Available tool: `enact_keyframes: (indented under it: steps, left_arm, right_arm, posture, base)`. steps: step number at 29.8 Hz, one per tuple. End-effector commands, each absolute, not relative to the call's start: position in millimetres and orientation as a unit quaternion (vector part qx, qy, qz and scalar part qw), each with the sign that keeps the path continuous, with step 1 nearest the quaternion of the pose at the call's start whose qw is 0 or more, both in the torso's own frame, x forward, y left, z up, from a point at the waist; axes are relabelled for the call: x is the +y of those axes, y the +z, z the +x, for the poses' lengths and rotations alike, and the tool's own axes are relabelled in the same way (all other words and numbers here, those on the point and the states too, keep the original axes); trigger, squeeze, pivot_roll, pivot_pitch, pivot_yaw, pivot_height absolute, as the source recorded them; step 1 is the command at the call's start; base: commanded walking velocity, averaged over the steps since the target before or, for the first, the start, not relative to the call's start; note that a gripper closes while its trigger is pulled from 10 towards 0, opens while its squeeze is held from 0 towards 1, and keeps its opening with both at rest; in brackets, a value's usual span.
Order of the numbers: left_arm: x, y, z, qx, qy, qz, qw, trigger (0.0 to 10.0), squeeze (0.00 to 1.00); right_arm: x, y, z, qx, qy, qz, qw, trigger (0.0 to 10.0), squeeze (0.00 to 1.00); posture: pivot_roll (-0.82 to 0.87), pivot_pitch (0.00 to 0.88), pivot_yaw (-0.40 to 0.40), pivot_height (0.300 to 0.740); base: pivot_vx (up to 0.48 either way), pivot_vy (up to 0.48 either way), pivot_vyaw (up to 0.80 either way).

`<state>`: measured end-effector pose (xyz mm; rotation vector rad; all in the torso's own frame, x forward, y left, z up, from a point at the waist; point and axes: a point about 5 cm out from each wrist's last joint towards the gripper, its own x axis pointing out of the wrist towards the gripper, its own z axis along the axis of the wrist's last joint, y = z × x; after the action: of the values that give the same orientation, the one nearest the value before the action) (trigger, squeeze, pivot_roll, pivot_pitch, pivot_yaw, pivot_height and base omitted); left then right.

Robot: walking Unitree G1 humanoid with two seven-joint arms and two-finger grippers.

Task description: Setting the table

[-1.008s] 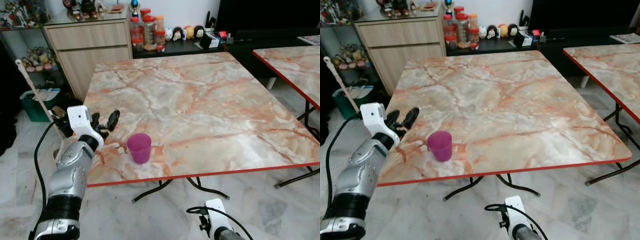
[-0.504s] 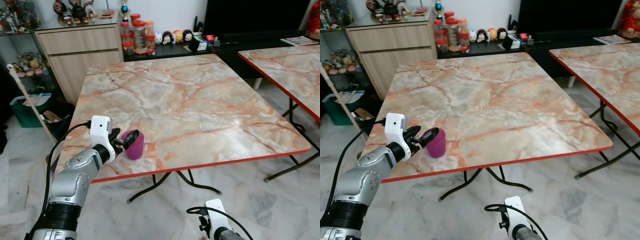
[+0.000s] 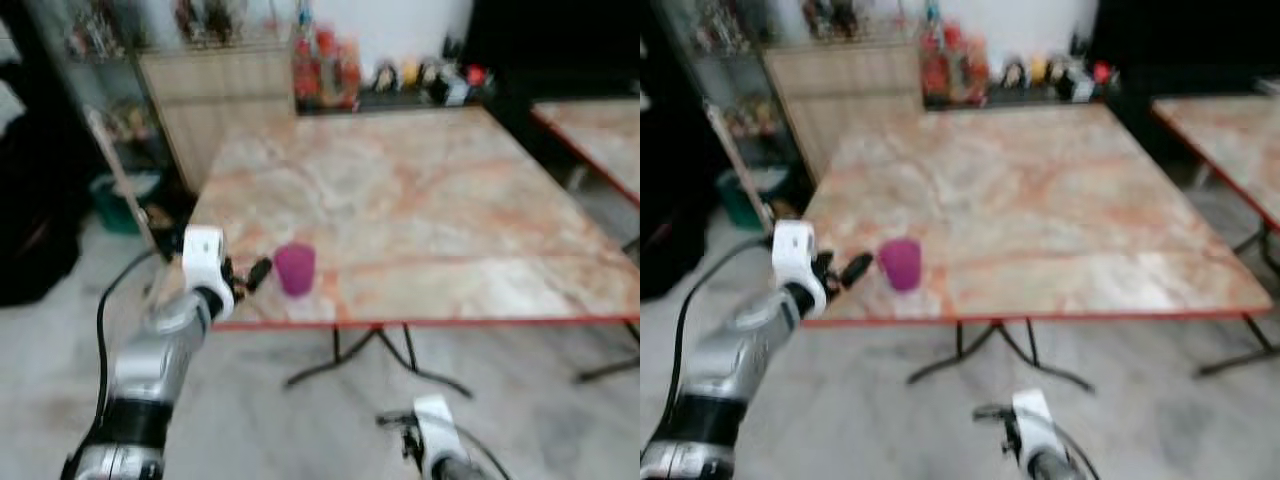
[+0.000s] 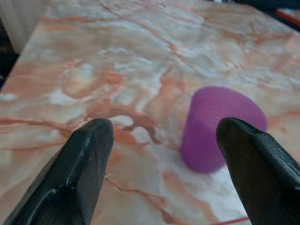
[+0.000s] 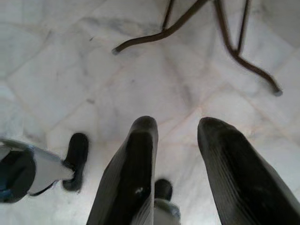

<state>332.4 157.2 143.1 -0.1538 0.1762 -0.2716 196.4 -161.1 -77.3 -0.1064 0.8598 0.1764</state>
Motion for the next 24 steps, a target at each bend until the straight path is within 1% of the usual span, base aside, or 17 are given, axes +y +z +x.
enact_keyframes:
  steps: [1,10,19,24]
  left_arm:
    - [153,163,339,0.045,-0.135,-0.082,0.986,10.0,0.0]
    - [148,163,342,0.046,-0.136,-0.081,0.986,10.0,0.0]
    - [129,163,346,0.046,-0.154,-0.08,0.984,10.0,0.0]
    - [123,160,348,0.058,-0.154,-0.063,0.984,10.0,0.0]
  right_arm:
    - [-159,-78,196,0.417,0.088,-0.052,0.903,10.0,0.0]
    - [-159,-78,196,0.419,0.087,-0.051,0.903,10.0,0.0]
    - [-158,-78,197,0.419,0.087,-0.05,0.903,10.0,0.0]
    - [-157,-78,197,0.419,0.087,-0.049,0.902,10.0,0.0]
  posture:
    - [-0.1,0.0,0.028,0.74]
    - [-0.1,0.0,0.029,0.74]
    - [-0.1,0.0,0.031,0.74]
    - [-0.1,0.0,0.034,0.74]
  base:
    - [0.0,0.0,0.0]
    - [0.0,0.0,0.0]
    - [0.0,0.0,0.0]
    - [0.0,0.0,0.0]
